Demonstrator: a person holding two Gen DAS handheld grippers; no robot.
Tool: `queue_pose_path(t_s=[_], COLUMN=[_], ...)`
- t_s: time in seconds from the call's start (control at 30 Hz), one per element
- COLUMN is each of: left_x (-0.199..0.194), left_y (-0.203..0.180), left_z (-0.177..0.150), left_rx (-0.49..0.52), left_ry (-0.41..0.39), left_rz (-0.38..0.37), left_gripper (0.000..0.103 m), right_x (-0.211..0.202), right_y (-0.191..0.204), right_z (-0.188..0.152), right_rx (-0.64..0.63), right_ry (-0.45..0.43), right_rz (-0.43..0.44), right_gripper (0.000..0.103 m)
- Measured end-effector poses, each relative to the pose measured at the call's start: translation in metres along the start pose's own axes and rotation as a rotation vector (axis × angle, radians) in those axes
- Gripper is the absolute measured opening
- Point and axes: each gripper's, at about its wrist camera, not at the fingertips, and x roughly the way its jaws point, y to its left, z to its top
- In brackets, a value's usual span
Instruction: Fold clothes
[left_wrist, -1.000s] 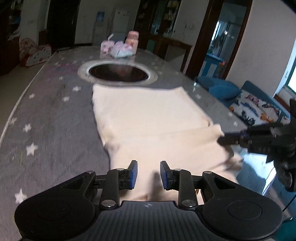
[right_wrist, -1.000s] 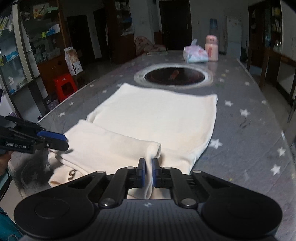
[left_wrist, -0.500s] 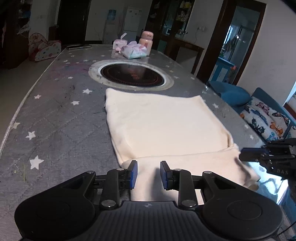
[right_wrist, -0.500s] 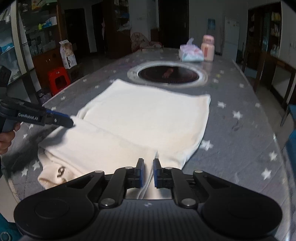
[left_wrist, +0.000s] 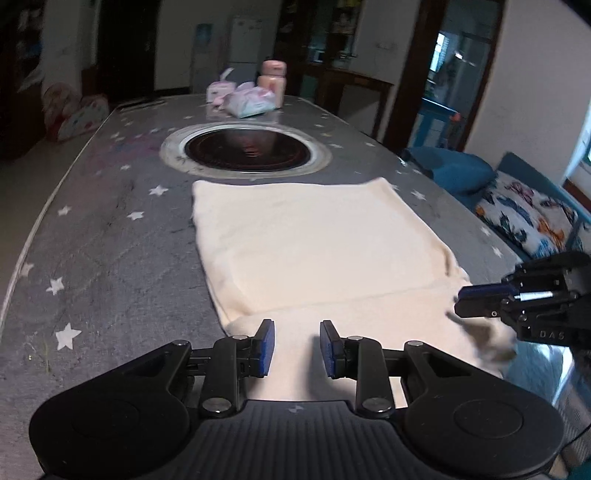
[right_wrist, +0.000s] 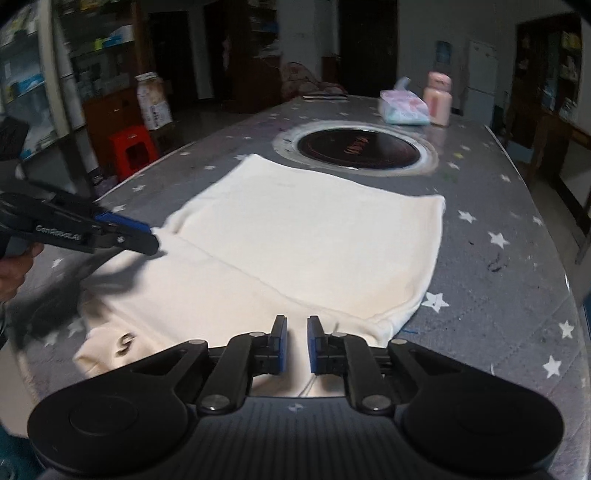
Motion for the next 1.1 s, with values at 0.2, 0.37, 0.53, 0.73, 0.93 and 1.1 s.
queue_pose_path(t_s=[0.2,0.37,0.53,0.73,0.93,1.1], left_x=[-0.006,-0.018,-0.036,-0.05,-0.039,-0.032], left_y=[-0.018,-0.024,-0.037,-0.058,-0.071,-0.075], left_z=[-0.025,-0.036,-0.046,-0.069,-0.077,-0.08], left_rx=[0.113,0.159,0.254,0.477,0.538,0.571], left_ry=[0.016,0.004,-0.01,-0.015,-0.042,-0.09], left_rz=[0.02,0.006,-0.035,-0.035,-0.04,-0.036], left_gripper=[0.032,0.034,0.042,0.043,0.042,0.034], right_x=[-0.012,-0.022,-0.022,-0.041,-0.05,-0.057], right_y=[0.016,0.024,0.027,0.027,0.026,0.037], right_z=[-0.02,-0.027,-0.029,-0.028,-0.038,-0.048], right_rx=[-0.058,-0.089,-0.111,-0.161,-0.22,-0.343], right_ry=[0.043,0.029,0.038,0.037,0.069,0.085], right_rz=[0.032,0.024,0.032,0.033,0.004,0.01], right_gripper=[0.012,0.013,0.014,0.031,0.037,0.054])
